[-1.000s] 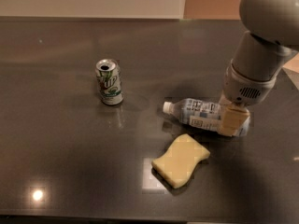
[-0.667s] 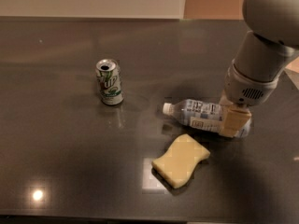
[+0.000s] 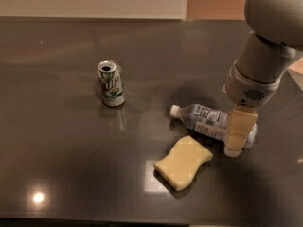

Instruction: Move blue plastic bottle near sponge

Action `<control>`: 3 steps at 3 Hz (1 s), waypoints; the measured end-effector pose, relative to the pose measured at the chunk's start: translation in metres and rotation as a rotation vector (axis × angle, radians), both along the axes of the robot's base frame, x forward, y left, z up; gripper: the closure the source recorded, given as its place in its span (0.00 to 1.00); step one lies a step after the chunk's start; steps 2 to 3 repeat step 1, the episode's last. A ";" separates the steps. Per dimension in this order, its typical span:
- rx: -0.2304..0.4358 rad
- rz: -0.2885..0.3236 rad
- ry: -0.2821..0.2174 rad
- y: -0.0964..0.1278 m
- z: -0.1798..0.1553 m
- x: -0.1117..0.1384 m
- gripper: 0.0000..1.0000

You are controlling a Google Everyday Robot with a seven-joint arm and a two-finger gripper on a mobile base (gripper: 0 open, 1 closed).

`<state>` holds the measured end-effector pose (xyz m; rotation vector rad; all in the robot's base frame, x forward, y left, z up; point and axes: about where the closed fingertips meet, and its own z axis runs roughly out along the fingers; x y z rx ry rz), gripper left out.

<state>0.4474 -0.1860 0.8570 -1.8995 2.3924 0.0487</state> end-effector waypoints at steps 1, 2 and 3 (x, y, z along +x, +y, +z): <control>0.000 0.000 0.000 0.000 0.000 0.000 0.00; 0.000 0.000 0.000 0.000 0.000 0.000 0.00; 0.000 0.000 0.000 0.000 0.000 0.000 0.00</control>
Offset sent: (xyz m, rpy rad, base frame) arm 0.0000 0.0000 0.0000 0.0000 0.0000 0.0000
